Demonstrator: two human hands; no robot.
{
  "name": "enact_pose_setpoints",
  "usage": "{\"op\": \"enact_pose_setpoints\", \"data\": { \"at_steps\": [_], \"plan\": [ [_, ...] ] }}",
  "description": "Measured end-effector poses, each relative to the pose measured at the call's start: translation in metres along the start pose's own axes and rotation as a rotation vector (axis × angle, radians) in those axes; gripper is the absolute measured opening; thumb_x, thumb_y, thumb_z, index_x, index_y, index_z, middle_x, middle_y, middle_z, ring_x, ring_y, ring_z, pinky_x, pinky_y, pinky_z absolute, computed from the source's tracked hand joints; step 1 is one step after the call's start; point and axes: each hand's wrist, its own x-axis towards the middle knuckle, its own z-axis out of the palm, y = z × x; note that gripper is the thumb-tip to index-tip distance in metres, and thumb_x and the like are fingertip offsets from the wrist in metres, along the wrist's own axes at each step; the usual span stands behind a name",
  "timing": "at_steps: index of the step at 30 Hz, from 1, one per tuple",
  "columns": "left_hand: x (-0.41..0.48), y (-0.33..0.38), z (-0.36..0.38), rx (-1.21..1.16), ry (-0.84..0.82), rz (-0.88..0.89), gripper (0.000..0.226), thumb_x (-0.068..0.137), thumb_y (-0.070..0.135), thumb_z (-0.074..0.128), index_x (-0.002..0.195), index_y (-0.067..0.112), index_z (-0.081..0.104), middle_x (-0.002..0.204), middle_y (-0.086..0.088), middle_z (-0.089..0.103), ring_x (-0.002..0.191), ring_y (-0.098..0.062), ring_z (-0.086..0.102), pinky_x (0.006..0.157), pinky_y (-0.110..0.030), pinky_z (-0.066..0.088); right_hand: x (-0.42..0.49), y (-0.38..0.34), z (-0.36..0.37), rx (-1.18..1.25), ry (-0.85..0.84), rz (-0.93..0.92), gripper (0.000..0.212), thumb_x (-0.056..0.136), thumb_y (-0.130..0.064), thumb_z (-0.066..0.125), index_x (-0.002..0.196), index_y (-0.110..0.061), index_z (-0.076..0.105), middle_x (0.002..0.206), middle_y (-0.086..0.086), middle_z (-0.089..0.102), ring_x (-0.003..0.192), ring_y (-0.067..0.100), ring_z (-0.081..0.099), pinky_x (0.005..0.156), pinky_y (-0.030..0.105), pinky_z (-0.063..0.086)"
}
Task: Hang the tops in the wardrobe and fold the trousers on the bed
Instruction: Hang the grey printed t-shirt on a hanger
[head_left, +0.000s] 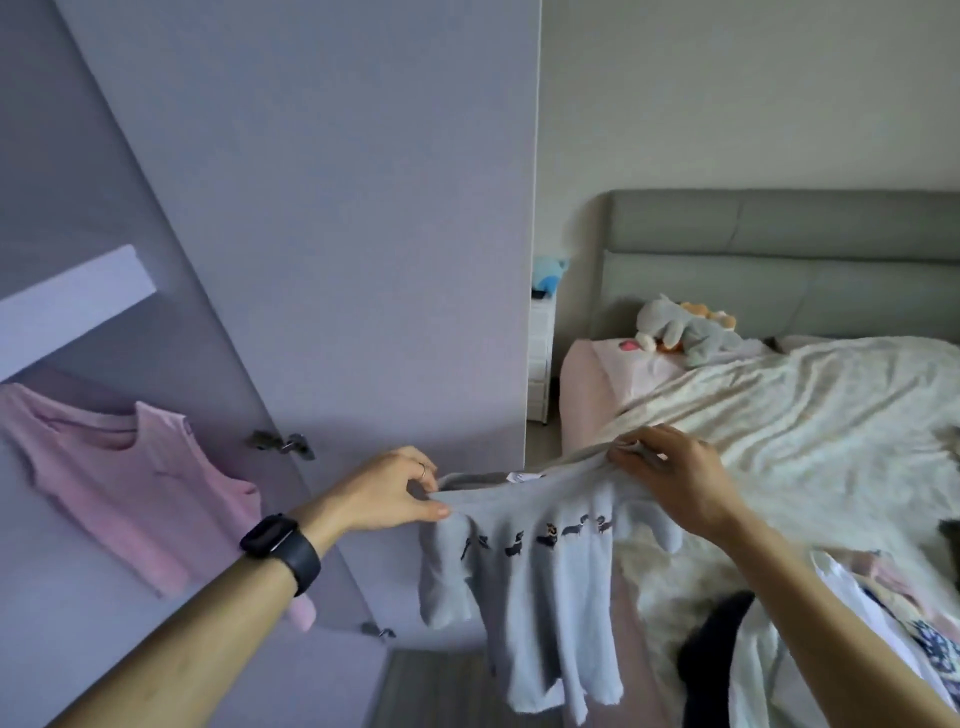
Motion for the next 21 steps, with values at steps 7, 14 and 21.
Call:
{"op": "enact_pose_setpoints", "data": {
  "at_steps": [7, 14, 21],
  "plan": [
    [-0.045, -0.064, -0.016, -0.402, 0.044, -0.126, 0.019, 0.077, 0.018, 0.087, 0.071, 0.022, 0.07, 0.066, 0.011, 0.067, 0.062, -0.001, 0.056, 0.065, -0.02, 0.044, 0.004, -0.023, 0.066, 0.096, -0.114, 0.081, 0.005, 0.089, -0.025, 0.076, 0.094, -0.027, 0.075, 0.095, -0.006, 0.071, 0.086, 0.011, 0.063, 0.074, 0.017, 0.043],
    [-0.086, -0.118, -0.026, -0.479, 0.051, -0.199, 0.027, 0.075, 0.009, 0.088, 0.092, 0.015, 0.069, 0.077, -0.004, 0.073, 0.068, -0.008, 0.061, 0.066, -0.023, 0.049, 0.019, -0.068, 0.115, 0.183, -0.196, 0.0, 0.008, 0.089, -0.023, 0.076, 0.093, -0.03, 0.074, 0.093, -0.013, 0.07, 0.086, -0.008, 0.06, 0.072, 0.004, 0.041],
    [-0.153, -0.162, -0.014, -0.182, 0.265, -0.453, 0.021, 0.078, 0.035, 0.085, 0.071, 0.027, 0.067, 0.075, 0.006, 0.067, 0.068, -0.008, 0.057, 0.062, -0.021, 0.042, 0.035, -0.111, 0.184, 0.249, -0.405, -0.076, 0.009, 0.093, -0.028, 0.071, 0.094, -0.037, 0.069, 0.088, -0.018, 0.07, 0.085, -0.009, 0.061, 0.07, 0.005, 0.044]
  ]
}}
